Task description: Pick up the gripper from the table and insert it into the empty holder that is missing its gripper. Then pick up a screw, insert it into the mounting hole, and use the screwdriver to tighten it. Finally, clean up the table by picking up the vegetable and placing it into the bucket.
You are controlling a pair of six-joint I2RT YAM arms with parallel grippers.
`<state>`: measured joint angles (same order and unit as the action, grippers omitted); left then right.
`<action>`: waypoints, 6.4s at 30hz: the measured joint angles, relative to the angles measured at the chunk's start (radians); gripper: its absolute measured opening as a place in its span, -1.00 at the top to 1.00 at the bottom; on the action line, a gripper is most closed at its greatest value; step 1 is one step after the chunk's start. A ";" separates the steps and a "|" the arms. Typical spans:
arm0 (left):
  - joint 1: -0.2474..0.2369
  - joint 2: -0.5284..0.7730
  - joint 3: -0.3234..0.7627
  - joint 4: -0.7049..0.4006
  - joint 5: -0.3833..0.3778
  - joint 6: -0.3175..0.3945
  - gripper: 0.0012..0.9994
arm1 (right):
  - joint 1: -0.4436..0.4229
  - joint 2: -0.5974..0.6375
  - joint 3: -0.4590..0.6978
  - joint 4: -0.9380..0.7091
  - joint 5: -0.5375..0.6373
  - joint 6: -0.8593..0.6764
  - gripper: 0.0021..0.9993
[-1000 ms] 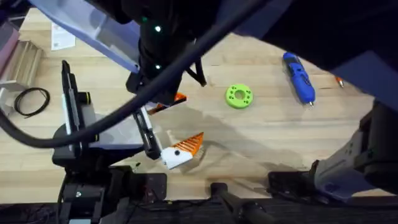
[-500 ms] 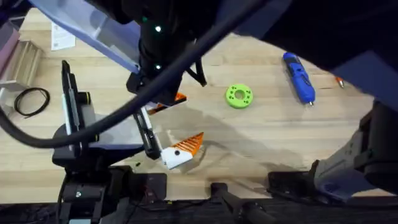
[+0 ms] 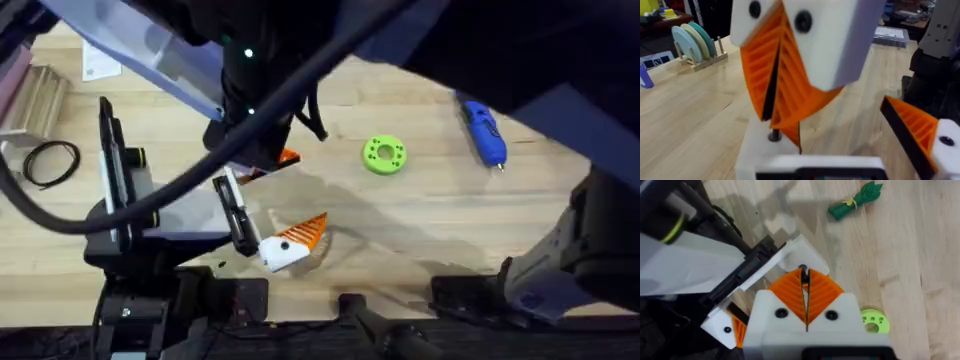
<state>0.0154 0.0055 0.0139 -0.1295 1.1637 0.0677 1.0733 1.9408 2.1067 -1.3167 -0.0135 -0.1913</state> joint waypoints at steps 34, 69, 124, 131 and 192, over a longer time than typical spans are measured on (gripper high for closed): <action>0.000 0.001 0.000 -0.001 0.000 -0.015 -0.97 | 0.000 0.036 0.005 0.010 -0.007 0.000 0.99; 0.000 0.001 0.000 -0.001 0.003 -0.007 -0.97 | -0.259 -0.284 -0.199 0.089 -0.008 0.209 -0.62; 0.000 0.001 0.000 -0.001 0.004 0.000 0.97 | -0.943 -0.728 -0.827 0.159 0.054 0.432 -0.62; 0.000 0.001 0.000 -0.001 0.004 0.000 0.97 | -1.057 -0.674 -0.840 0.255 0.135 0.429 -0.98; 0.000 0.001 0.000 -0.001 0.004 0.000 0.97 | -1.212 -0.032 -0.770 0.575 0.091 0.014 -0.97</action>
<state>0.0154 0.0063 0.0139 -0.1307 1.1675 0.0677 -0.1383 1.9086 1.3371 -0.7420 0.0771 -0.1770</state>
